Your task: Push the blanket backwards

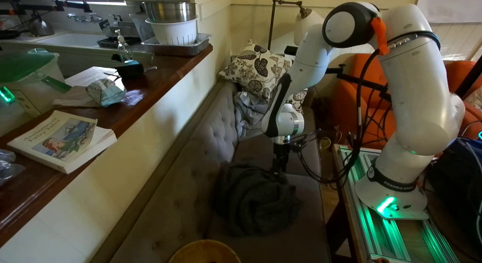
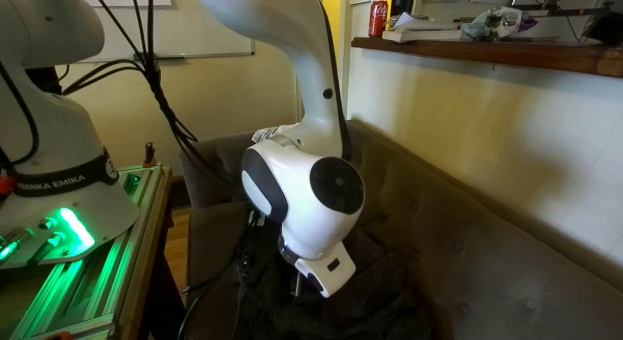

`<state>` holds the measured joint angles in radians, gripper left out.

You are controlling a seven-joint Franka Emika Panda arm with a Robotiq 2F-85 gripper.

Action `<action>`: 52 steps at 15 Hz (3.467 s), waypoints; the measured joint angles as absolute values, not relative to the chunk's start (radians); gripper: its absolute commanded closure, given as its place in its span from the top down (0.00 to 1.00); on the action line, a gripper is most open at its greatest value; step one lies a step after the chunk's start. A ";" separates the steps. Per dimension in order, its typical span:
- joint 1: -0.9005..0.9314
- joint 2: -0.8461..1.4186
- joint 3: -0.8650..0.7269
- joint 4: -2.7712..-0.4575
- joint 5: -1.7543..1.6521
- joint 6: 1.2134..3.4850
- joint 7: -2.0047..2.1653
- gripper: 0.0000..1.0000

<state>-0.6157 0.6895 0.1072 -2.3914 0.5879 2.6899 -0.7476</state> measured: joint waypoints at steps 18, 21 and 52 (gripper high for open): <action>-0.798 0.801 0.172 -2.545 0.329 3.057 -0.862 1.00; -0.998 0.868 0.259 -2.596 0.154 3.172 -0.875 1.00; -0.373 1.017 -0.038 -2.419 -0.094 3.160 -0.122 1.00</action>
<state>-0.3726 1.0167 -0.0379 -2.4189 -0.0936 3.1603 -0.1223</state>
